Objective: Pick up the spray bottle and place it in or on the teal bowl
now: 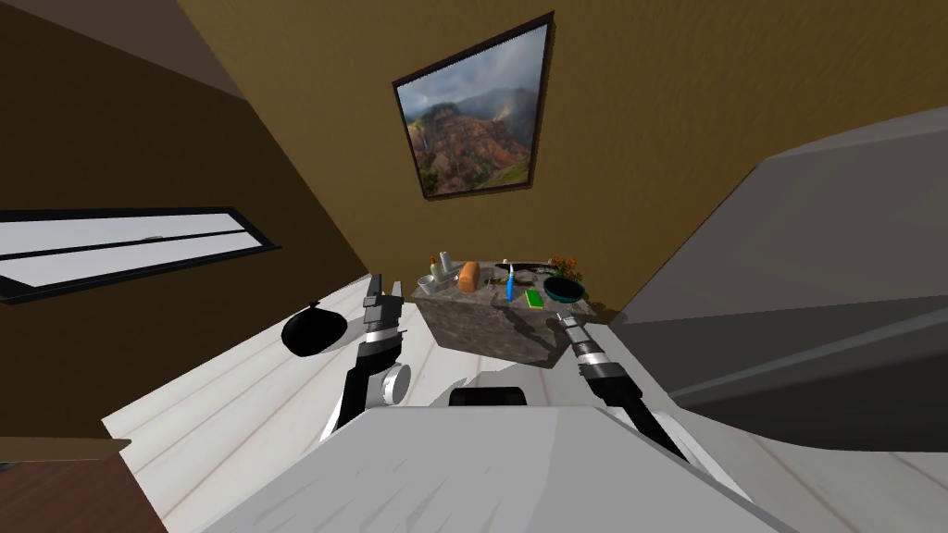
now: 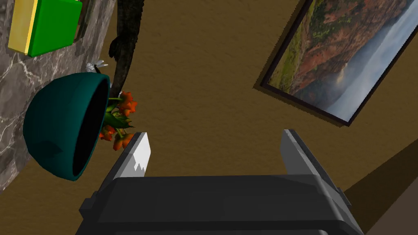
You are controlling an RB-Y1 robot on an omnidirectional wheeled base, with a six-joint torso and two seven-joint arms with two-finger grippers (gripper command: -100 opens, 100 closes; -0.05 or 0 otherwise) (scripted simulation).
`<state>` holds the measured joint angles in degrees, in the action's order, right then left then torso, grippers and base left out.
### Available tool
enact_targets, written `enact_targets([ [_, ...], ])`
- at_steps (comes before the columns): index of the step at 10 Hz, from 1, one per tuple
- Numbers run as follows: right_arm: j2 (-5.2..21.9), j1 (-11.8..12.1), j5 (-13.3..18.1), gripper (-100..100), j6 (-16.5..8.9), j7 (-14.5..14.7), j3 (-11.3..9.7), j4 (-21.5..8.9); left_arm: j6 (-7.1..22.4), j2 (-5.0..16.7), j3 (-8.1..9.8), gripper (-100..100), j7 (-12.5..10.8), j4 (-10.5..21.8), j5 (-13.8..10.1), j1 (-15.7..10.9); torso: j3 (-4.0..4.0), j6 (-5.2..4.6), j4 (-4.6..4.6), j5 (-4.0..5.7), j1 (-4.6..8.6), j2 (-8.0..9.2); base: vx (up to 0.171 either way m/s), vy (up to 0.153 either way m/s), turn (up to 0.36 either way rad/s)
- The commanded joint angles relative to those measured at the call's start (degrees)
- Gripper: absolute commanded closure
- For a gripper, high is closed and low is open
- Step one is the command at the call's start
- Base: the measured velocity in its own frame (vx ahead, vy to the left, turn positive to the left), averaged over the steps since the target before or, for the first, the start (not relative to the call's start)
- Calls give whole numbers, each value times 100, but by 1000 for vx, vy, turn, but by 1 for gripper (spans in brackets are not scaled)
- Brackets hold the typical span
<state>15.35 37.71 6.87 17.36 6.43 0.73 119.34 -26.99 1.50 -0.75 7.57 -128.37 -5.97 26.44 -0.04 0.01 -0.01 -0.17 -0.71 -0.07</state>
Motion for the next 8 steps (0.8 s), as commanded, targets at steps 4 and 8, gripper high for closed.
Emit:
enact_targets([
  [4, 400, 421, 291, -100, -602, 315, 112, -259, 0, 0, 0, 0, 0, 0, 0, 0, -6, 0, -3, -2, -6, -10, 49, 200, -15],
  [8, 941, 690, 490, -100, -1008, 520, 382, -464, 0, 0, 0, 0, 0, 0, 0, 1, -16, 2, -6, 0, 8, -28, 81, 170, 21],
])
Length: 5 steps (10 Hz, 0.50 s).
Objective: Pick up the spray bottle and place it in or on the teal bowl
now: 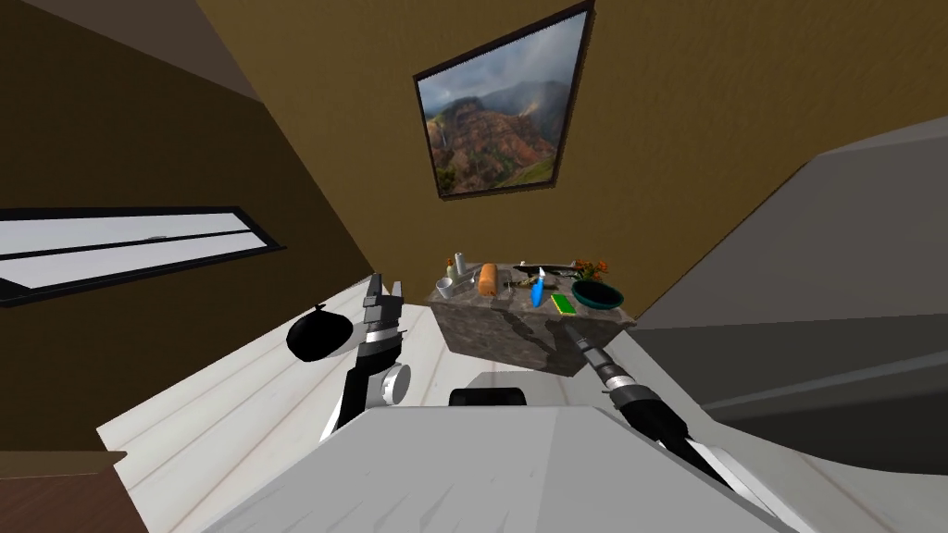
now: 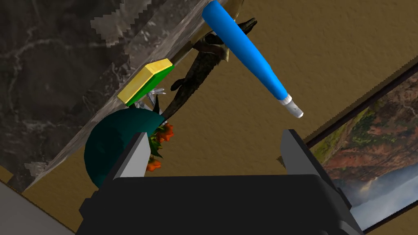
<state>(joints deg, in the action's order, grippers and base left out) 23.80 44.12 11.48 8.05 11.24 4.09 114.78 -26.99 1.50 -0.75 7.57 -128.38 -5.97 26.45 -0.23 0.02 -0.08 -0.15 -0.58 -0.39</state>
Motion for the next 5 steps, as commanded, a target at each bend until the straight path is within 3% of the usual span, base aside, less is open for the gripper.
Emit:
enact_targets([
  [1, 248, 103, 75, -100, -163, 84, 133, -55, 0, 0, 0, 0, 0, 0, 0, 0, 0, 0, 0, 0, 0, 0, 113, 131, 48],
  [5, 880, 275, 232, -100, -450, 248, 524, -223, 0, 0, 0, 0, 0, 0, 0, 0, -8, 1, -3, 2, 12, -14, 127, 133, 55],
])
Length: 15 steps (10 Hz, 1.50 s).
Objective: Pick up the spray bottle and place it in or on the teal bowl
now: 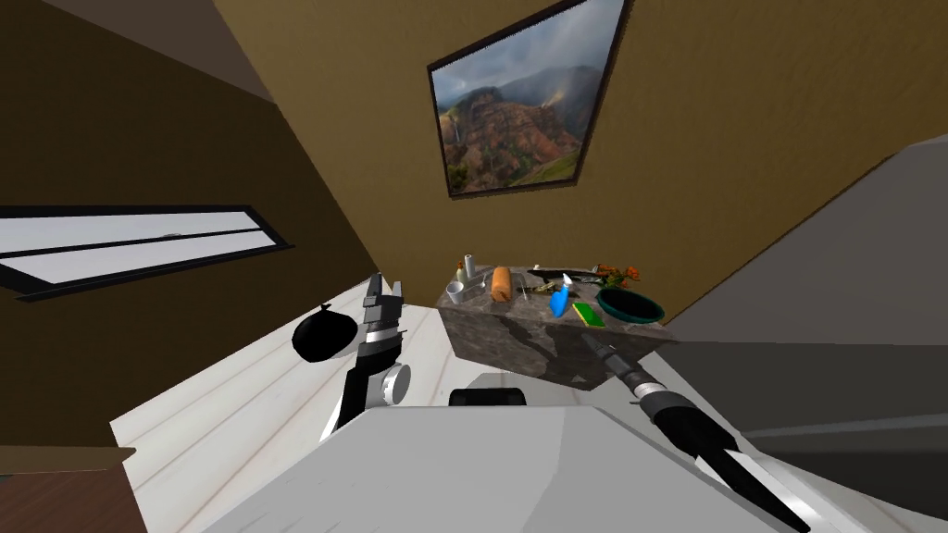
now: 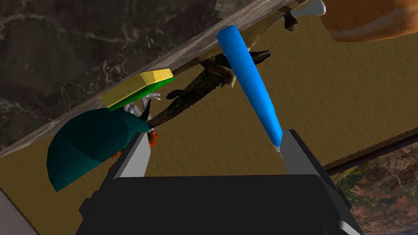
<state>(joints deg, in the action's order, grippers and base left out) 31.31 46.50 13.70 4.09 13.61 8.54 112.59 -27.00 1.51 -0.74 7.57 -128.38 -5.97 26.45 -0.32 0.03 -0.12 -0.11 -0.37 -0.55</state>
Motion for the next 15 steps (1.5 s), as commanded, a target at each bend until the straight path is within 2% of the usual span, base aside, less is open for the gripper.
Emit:
enact_targets([
  [1, 286, 74, 45, -100, -114, 48, 181, -39, 0, 0, 0, 0, 0, 0, 0, 0, 0, 0, 0, 0, 0, 0, 133, 117, 77],
  [8, 1280, 286, 243, -100, -445, 256, 809, -233, 0, 0, 0, 0, 0, 0, 0, 0, 7, -1, 3, 1, 5, 14, 122, 98, 58],
  [11, 1606, 367, 309, -100, -557, 325, 1006, -299, 0, 1, 1, 0, 0, 0, 0, 0, 11, -1, 4, 4, 19, 21, 98, 59, 38],
  [12, 1503, 362, 305, -100, -534, 317, 955, -250, 0, 1, 1, 0, 0, 0, 0, 0, 9, -1, 4, 5, 17, 16, 54, 27, 6],
  [13, 1513, 365, 309, 0, -549, 324, 963, -247, 0, 1, 1, 0, 0, 0, 0, -1, 16, -3, 6, 7, 27, 31, 9, 5, -1],
  [14, 1552, 314, 290, -100, -415, 289, 1007, -470, 0, 1, 1, 0, 0, 0, 0, -1, 26, -3, 10, 9, 35, 47, 3, 27, 63],
  [15, 1592, 264, 271, -100, -282, 254, 1051, -650, 0, 1, 1, 0, 0, 0, 0, -2, 30, -2, 11, 9, 31, 53, -7, 57, 105],
])
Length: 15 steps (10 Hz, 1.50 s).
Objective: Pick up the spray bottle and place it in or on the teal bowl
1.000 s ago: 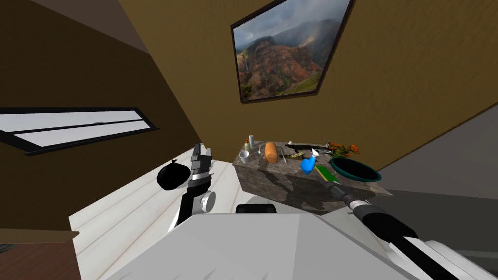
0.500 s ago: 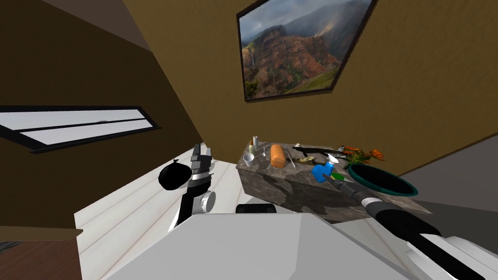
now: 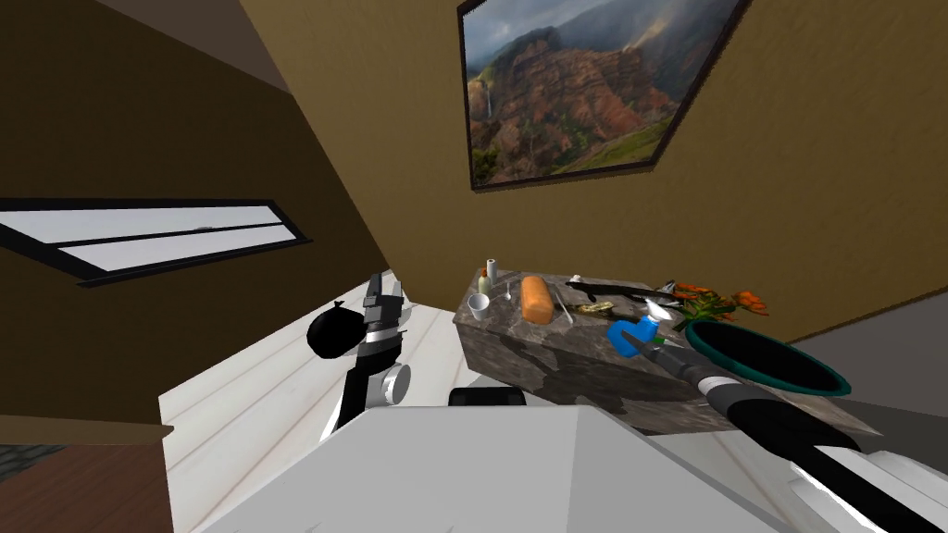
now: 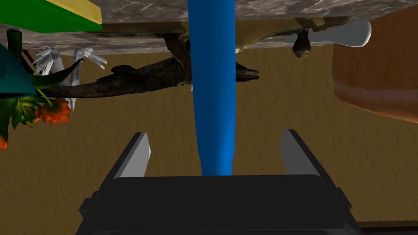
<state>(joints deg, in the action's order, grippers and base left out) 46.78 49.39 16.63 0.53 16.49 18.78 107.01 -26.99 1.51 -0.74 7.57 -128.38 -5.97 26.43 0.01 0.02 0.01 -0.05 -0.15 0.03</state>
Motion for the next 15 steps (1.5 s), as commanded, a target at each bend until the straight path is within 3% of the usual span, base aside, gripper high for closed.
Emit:
enact_targets([
  [1, 84, -75, -40, -100, 207, -68, 72, -286, 0, 0, 0, 0, 0, 0, 0, 0, 0, 0, 0, 0, 0, 0, -2, 71, 103],
  [2, 84, -75, -40, -100, 207, -68, 72, -360, 0, 0, 0, 0, 0, 0, 0, 0, 0, 0, 0, -2, -6, 0, -5, 55, 21],
  [4, 164, -175, -77, -100, 473, -137, 162, -777, 0, 0, 0, 0, 0, 0, 0, 0, 2, -1, 1, -1, 0, 3, -6, 54, 72],
  [5, 164, -175, -77, -100, 473, -137, 162, -807, 0, 0, 0, 0, 0, 0, 0, 0, 2, -1, 1, -2, -4, 2, 0, 48, 29],
  [9, 283, -325, -133, -100, 872, -241, 297, -1478, 0, 0, 0, 0, 0, 0, 0, 0, 2, -3, 1, -1, 1, 3, -3, 48, 57],
  [10, 283, -325, -133, -100, 872, -241, 297, -1478, 0, 0, 0, 0, 0, 0, 0, 0, 2, -2, 1, -1, 3, 2, 1, 29, 36],
  [12, 363, -425, -170, -100, 1138, -310, 387, -1849, 0, 0, 0, 0, 0, 0, 0, 0, 1, -2, 1, 0, 4, 2, -2, 51, 89],
  [14, 365, -419, -169, -100, 1094, -310, 375, -1850, 0, 0, 1, 0, 0, 0, 0, 1, 1, -4, 1, -1, 1, 2, 2, 30, 12],
  [15, 365, -422, -169, 100, 1108, -311, 376, -1865, 0, 0, 1, 0, 0, 0, 0, 1, 1, -4, 1, 1, 10, 2, 0, 0, 0],
])
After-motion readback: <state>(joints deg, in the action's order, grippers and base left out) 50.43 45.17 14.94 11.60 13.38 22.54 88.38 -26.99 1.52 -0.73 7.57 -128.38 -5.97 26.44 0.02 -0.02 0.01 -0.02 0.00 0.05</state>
